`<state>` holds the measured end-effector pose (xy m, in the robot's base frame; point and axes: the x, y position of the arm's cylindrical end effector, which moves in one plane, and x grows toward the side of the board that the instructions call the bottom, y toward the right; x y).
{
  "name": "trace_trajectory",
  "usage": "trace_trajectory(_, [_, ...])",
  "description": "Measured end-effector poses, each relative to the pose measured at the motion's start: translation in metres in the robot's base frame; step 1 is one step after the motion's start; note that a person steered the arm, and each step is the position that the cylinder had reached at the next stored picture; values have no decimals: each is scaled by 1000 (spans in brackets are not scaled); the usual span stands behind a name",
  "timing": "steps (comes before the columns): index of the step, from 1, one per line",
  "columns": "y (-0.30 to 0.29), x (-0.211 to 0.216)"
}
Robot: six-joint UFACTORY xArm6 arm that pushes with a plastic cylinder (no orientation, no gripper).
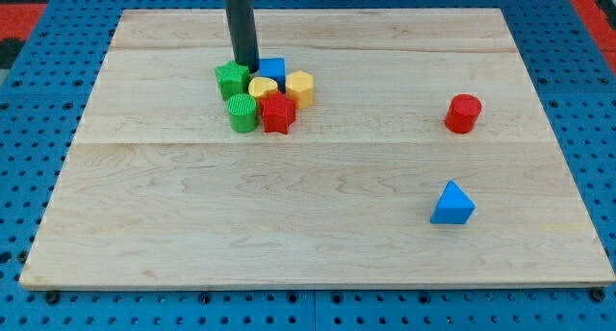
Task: Push the red circle to the center of the board
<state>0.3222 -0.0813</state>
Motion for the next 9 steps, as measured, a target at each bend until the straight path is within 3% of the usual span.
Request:
trace_trajectory(1, [-9,-27])
trace_trajectory(3, [-2,-17])
trace_trajectory(4, [98,-56])
trace_trajectory(5, [222,-17])
trace_trajectory(6, [302,57])
trace_trajectory(8, [268,81])
trace_trajectory(9, [346,117])
